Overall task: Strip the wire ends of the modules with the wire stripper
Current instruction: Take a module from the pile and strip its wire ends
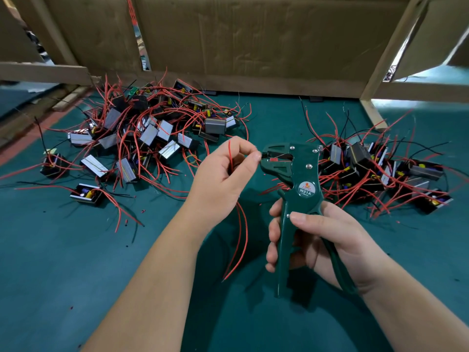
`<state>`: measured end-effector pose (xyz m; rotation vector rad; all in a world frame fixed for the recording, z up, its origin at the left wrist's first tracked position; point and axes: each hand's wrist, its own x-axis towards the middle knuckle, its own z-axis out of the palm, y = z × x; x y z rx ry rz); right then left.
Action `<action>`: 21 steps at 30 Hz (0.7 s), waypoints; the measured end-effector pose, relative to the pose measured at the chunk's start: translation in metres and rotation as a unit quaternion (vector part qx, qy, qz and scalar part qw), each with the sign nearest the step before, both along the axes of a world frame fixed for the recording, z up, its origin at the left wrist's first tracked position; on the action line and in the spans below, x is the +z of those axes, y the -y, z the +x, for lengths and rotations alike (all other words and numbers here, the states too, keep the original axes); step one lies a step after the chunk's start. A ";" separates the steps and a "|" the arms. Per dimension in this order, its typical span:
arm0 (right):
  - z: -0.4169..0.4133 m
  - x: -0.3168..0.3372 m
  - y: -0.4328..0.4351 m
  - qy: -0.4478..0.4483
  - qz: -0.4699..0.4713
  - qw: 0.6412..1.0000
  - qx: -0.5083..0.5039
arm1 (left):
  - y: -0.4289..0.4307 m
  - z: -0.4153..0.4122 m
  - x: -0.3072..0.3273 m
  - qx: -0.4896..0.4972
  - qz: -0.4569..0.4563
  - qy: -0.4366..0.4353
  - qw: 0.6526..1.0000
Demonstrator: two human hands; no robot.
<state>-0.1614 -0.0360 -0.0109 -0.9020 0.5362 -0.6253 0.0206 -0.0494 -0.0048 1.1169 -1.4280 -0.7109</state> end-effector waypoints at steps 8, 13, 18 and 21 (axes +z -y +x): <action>-0.001 0.001 0.000 0.004 -0.014 1.000 -0.001 | 0.003 0.002 -0.003 0.003 -0.024 0.004 1.000; -0.001 0.001 0.000 -0.011 -0.019 1.000 -0.010 | 0.003 0.003 -0.005 0.011 -0.028 0.028 0.999; -0.001 0.000 0.000 -0.024 -0.022 0.999 -0.016 | 0.001 0.002 -0.004 0.016 -0.031 0.049 0.998; -0.001 -0.001 0.001 -0.032 -0.021 0.999 -0.020 | 0.001 0.003 -0.004 0.018 -0.038 0.061 0.997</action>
